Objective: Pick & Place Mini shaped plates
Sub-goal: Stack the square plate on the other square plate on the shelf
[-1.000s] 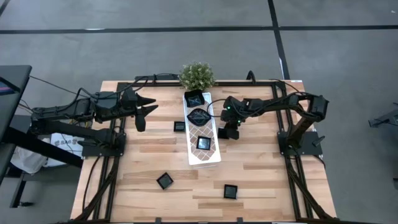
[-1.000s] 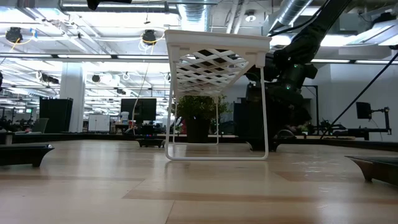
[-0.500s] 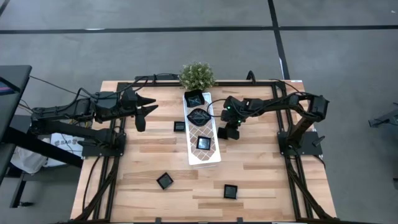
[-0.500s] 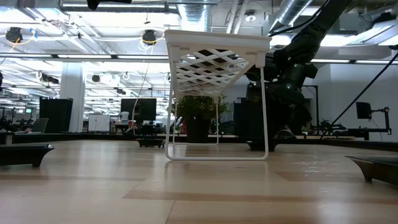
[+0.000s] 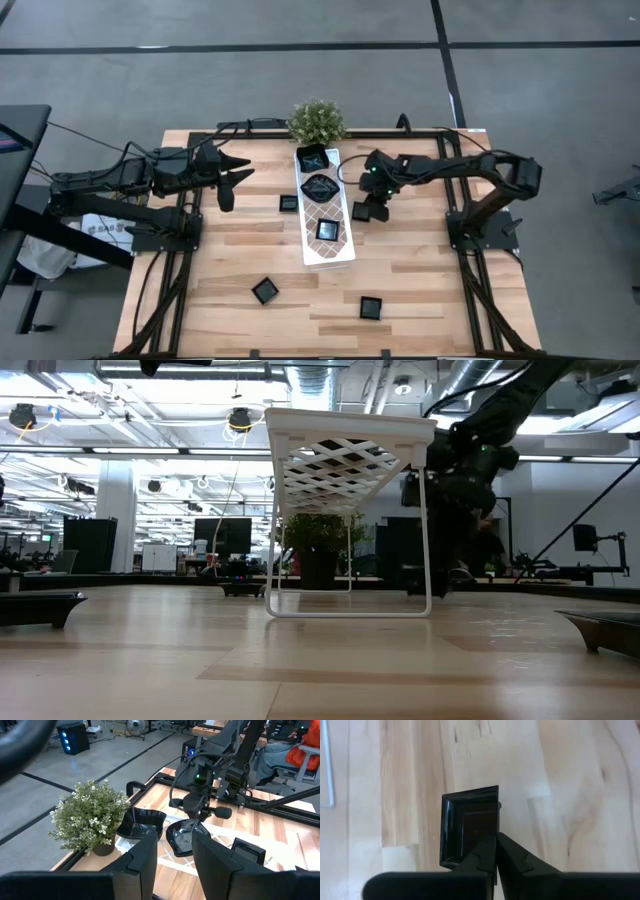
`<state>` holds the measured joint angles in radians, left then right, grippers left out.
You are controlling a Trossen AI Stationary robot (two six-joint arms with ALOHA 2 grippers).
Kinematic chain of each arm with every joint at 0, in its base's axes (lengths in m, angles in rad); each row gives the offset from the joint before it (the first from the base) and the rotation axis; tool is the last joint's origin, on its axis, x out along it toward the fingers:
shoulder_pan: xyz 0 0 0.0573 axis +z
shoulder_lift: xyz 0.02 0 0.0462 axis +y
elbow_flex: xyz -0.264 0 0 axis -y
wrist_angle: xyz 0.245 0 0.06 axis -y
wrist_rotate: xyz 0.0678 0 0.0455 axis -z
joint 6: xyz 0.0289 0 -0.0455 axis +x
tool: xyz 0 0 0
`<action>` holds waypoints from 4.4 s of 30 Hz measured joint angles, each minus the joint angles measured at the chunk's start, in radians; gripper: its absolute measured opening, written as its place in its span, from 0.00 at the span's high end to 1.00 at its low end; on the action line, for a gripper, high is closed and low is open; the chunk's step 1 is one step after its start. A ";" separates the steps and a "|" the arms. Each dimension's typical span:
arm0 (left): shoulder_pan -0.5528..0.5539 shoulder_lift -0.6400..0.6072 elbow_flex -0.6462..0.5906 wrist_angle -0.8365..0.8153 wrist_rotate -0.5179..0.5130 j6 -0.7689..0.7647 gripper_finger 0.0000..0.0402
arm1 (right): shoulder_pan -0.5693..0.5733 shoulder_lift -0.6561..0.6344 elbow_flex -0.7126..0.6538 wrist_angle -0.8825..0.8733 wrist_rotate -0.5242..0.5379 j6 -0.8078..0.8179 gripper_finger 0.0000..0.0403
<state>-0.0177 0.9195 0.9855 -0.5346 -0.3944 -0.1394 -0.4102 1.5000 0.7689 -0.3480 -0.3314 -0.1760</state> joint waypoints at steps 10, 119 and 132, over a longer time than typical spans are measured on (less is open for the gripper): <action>0.000 0.000 0.000 0.000 0.000 0.000 0.69 | -0.034 -0.154 0.000 -0.091 0.002 -0.008 0.99; -0.128 0.129 -0.304 0.392 0.358 -0.060 0.69 | 0.305 0.220 0.880 -0.594 0.048 0.335 0.99; -0.128 0.129 -0.304 0.402 0.358 -0.060 0.69 | 0.332 0.221 0.879 -0.638 0.044 0.335 0.98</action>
<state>-0.1455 1.0485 0.6815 -0.1331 -0.0360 -0.1997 -0.0786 1.7206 1.6482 -0.9855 -0.2872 0.1591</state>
